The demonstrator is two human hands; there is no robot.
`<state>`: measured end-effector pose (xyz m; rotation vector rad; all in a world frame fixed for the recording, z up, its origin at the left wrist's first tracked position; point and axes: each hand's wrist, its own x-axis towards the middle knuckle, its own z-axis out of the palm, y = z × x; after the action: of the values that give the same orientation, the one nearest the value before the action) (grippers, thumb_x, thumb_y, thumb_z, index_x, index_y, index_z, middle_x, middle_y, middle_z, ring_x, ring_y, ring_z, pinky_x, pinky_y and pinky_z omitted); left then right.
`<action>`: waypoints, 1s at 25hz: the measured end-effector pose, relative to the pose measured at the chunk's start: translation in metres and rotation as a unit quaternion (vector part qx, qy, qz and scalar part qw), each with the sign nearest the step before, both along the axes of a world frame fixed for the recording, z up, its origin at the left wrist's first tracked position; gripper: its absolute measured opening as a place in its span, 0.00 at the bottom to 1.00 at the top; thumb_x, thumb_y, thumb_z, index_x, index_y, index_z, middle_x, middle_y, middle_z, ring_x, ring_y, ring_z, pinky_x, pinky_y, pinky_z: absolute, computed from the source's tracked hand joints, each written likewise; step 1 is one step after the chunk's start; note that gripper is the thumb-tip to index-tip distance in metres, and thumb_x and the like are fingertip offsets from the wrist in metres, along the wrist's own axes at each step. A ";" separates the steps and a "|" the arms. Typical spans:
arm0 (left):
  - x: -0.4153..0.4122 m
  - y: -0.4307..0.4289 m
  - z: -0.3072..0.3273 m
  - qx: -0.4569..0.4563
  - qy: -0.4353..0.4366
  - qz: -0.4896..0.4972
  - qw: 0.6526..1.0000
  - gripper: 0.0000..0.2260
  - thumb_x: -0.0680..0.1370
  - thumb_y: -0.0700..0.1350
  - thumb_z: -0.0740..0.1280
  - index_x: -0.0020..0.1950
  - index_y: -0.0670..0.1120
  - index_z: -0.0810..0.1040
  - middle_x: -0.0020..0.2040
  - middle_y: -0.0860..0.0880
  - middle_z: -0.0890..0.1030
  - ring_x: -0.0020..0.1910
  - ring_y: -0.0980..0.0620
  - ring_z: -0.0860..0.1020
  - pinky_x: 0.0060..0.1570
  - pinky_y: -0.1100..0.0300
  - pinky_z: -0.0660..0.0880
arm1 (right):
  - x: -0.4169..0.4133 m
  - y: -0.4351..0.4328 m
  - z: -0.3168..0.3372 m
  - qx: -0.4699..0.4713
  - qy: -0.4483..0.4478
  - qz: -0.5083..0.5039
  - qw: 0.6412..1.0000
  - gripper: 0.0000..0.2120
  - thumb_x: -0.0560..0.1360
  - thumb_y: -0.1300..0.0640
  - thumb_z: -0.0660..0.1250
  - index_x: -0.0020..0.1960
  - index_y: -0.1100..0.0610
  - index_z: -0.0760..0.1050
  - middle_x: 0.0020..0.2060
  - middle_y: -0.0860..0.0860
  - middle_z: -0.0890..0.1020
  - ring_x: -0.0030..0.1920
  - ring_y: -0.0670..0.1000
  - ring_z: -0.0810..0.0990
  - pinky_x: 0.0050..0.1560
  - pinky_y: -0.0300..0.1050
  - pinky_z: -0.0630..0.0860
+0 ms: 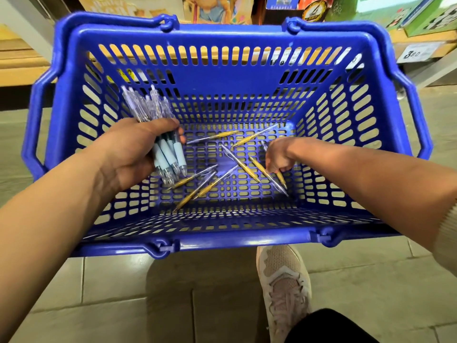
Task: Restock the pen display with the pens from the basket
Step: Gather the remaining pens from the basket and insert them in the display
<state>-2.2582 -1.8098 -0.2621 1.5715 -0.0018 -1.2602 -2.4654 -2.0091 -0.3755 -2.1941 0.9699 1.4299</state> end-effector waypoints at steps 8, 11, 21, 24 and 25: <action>0.008 0.007 0.011 -0.003 0.002 -0.006 1.000 0.02 0.79 0.36 0.70 0.50 0.39 0.79 0.38 0.45 0.84 0.39 0.49 0.85 0.41 0.55 0.83 | 0.014 0.012 0.016 0.002 -0.042 0.035 0.999 0.09 0.82 0.55 0.64 0.51 0.58 0.81 0.45 0.53 0.83 0.43 0.52 0.79 0.50 0.46 0.77; 0.009 0.009 0.016 -0.008 -0.001 -0.013 1.000 0.03 0.79 0.36 0.69 0.52 0.39 0.79 0.40 0.45 0.84 0.40 0.50 0.85 0.42 0.55 0.82 | 0.020 0.020 0.023 -0.034 -0.050 0.096 0.994 0.13 0.82 0.55 0.64 0.63 0.58 0.80 0.59 0.54 0.82 0.60 0.55 0.81 0.61 0.49 0.77; 0.017 0.020 0.025 0.011 -0.038 -0.026 0.999 0.04 0.80 0.38 0.69 0.48 0.40 0.82 0.39 0.46 0.84 0.37 0.53 0.83 0.39 0.59 0.82 | 0.026 0.038 0.026 -0.070 -0.026 0.173 0.982 0.11 0.81 0.59 0.64 0.61 0.59 0.80 0.56 0.54 0.82 0.51 0.52 0.79 0.50 0.45 0.77; 0.016 0.020 0.024 0.008 -0.043 -0.017 0.999 0.04 0.79 0.37 0.69 0.46 0.40 0.82 0.38 0.46 0.85 0.37 0.52 0.84 0.39 0.58 0.82 | 0.027 0.034 0.020 -0.079 -0.021 0.165 0.983 0.11 0.79 0.61 0.63 0.57 0.59 0.81 0.49 0.53 0.80 0.45 0.51 0.76 0.45 0.44 0.75; 0.016 0.020 0.024 0.006 -0.043 -0.012 0.999 0.04 0.79 0.37 0.69 0.45 0.40 0.82 0.38 0.46 0.85 0.37 0.52 0.84 0.40 0.58 0.82 | 0.027 0.031 0.017 -0.077 -0.021 0.152 0.985 0.09 0.79 0.61 0.64 0.55 0.59 0.82 0.48 0.53 0.81 0.43 0.51 0.76 0.44 0.44 0.76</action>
<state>-2.2420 -1.7898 -0.2378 1.6393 -0.0681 -1.2137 -2.4381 -1.9782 -0.3587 -2.5650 0.7785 1.4714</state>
